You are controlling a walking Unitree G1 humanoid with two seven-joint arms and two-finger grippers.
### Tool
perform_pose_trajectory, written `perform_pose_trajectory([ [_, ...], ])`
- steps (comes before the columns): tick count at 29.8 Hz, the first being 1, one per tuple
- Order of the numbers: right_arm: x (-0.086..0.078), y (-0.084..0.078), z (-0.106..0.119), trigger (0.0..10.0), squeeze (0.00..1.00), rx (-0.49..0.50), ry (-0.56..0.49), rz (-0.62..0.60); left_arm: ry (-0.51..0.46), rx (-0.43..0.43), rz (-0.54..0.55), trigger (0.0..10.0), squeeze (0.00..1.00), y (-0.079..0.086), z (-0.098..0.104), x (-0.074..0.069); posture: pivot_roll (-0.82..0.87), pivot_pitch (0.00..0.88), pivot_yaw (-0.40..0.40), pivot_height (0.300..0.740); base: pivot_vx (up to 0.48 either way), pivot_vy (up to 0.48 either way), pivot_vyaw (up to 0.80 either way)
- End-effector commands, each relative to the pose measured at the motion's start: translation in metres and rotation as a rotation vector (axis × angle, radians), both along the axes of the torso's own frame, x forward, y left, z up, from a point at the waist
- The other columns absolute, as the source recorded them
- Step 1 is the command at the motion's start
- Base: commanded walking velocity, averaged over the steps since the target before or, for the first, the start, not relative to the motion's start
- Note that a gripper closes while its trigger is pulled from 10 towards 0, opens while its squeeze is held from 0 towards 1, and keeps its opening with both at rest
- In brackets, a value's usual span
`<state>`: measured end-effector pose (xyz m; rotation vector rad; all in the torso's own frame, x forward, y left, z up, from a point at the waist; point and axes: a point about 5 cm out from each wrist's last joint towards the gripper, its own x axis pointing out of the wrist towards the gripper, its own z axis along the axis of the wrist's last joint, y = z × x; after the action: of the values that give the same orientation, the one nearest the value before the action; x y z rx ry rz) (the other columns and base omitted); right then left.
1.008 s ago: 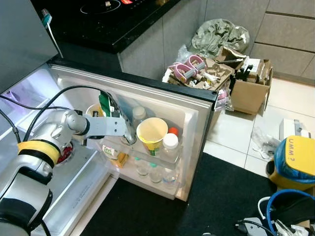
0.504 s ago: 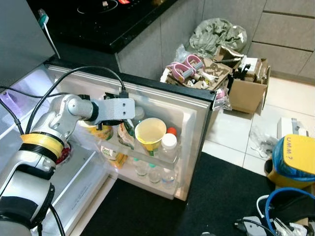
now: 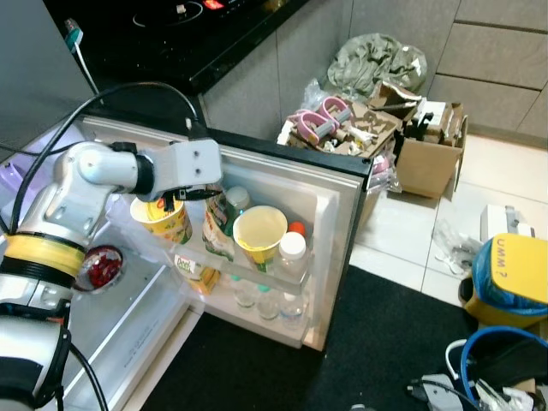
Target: Restocking fridge
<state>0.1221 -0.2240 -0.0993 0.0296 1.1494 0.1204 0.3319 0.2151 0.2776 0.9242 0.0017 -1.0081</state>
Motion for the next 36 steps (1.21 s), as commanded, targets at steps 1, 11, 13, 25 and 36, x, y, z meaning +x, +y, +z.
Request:
perform_pose_trajectory([
  [1,-0.004,0.010,-0.003,10.0,0.00,0.033,0.016,0.009,-0.013,-0.097,-0.016,10.0,0.00,0.005,0.010,-0.006,-0.10,0.087,0.050,0.740,0.000,0.000,0.00],
  [11,0.002,0.012,-0.002,10.0,0.00,0.032,0.006,0.014,0.009,-0.820,-0.156,10.0,0.00,0.024,0.009,-0.048,-0.08,0.057,0.051,0.740,0.000,0.000,0.00],
  [13,0.004,0.013,-0.002,10.0,0.00,0.032,0.004,0.015,0.027,-0.910,-0.177,10.0,0.00,0.028,0.002,-0.056,-0.08,0.051,0.051,0.740,0.000,0.000,0.00],
  [25,0.011,0.018,0.000,10.0,0.00,0.038,-0.008,0.025,0.236,-1.443,-0.020,10.0,0.00,0.092,-0.103,-0.116,-0.05,0.023,0.053,0.740,0.000,0.000,0.00],
  [36,0.008,0.014,-0.001,10.0,0.00,0.013,-0.001,0.016,0.417,-1.689,0.397,10.0,0.00,0.104,-0.198,-0.147,-0.05,0.020,0.051,0.740,0.000,0.000,0.00],
])
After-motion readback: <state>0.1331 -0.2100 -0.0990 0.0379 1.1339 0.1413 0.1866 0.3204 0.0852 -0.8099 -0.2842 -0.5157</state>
